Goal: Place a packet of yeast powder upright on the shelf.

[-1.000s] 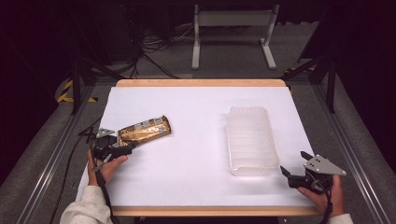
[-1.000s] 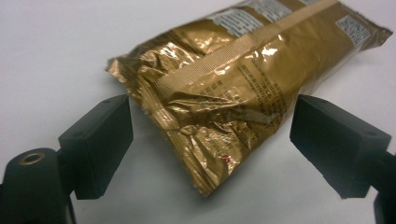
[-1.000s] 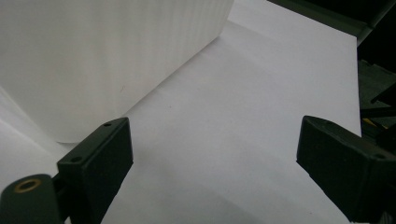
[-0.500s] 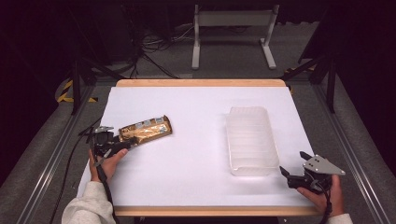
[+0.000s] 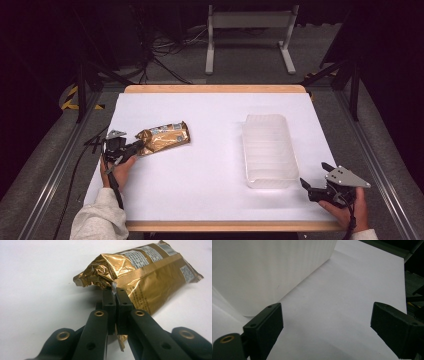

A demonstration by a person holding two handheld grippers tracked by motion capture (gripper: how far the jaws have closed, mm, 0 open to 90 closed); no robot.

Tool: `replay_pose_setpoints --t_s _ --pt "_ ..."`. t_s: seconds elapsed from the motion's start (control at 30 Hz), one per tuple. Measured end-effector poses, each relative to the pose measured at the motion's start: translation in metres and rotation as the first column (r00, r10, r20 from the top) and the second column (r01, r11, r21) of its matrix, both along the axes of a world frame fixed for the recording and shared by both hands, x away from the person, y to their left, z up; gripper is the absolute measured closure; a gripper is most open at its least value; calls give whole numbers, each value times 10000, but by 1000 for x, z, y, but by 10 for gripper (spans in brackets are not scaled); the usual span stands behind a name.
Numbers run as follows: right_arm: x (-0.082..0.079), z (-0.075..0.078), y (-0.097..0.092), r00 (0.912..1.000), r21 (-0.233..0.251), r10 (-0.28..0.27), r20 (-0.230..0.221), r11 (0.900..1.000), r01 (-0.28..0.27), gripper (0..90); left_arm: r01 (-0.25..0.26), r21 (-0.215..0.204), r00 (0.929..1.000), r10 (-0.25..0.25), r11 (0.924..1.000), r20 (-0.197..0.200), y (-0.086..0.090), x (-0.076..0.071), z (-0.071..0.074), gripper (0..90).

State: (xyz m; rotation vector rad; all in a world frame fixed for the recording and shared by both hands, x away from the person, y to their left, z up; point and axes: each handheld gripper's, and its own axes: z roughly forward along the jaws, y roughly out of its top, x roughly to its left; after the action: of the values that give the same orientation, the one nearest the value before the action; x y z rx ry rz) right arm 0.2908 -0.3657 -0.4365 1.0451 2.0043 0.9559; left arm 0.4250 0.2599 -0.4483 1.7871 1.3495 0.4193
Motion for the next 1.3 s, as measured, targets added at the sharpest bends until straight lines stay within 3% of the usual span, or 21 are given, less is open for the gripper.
replay_pose_setpoints --t_s 0.03,0.1,0.2,0.3,0.37,0.5,1.0,1.1,1.13,1.17,1.3 --pt "0 0 0 10000 -5 0 5 10000 0 115 32 -94 9999 -31 10000 169 1 -2 3 888" --pt "0 0 0 10000 10 -18 4 10000 18 114 61 187 9980 -73 9998 620 1 -6 11 891" --pt "1 0 0 10000 6 -22 -25 10000 22 115 149 244 9922 -178 9996 1232 -1 -13 20 893" --pt "3 1 2 10000 22 -21 -2 10000 21 116 454 354 9801 -514 9983 1915 -4 -21 32 894" --pt "3 0 3 10000 -24 47 -31 10000 -47 116 540 465 9771 -624 9975 2032 -5 -23 36 895" --pt "4 0 3 9999 -62 79 -75 9999 -80 117 997 310 9607 -1043 9945 2571 -9 -29 49 896" --pt "4 0 2 9999 -69 25 -99 10000 -25 116 2294 587 9078 -2353 9716 3471 -39 -38 81 899" --pt "4 -1 2 9999 -95 27 -105 10000 -28 117 2612 529 8952 -2623 9638 3604 -43 -39 85 899" --pt "4 0 2 10000 -84 21 -91 10000 -22 116 2882 559 8826 -2878 9559 3716 -45 -40 88 899" --pt "4 0 2 10000 -84 21 -91 10000 -22 116 2882 559 8826 -2878 9559 3716 -45 -40 88 899" --pt "3 -1 1 10000 -54 -22 -82 10000 22 117 3287 509 8653 -3223 9431 3838 -54 -42 94 899"
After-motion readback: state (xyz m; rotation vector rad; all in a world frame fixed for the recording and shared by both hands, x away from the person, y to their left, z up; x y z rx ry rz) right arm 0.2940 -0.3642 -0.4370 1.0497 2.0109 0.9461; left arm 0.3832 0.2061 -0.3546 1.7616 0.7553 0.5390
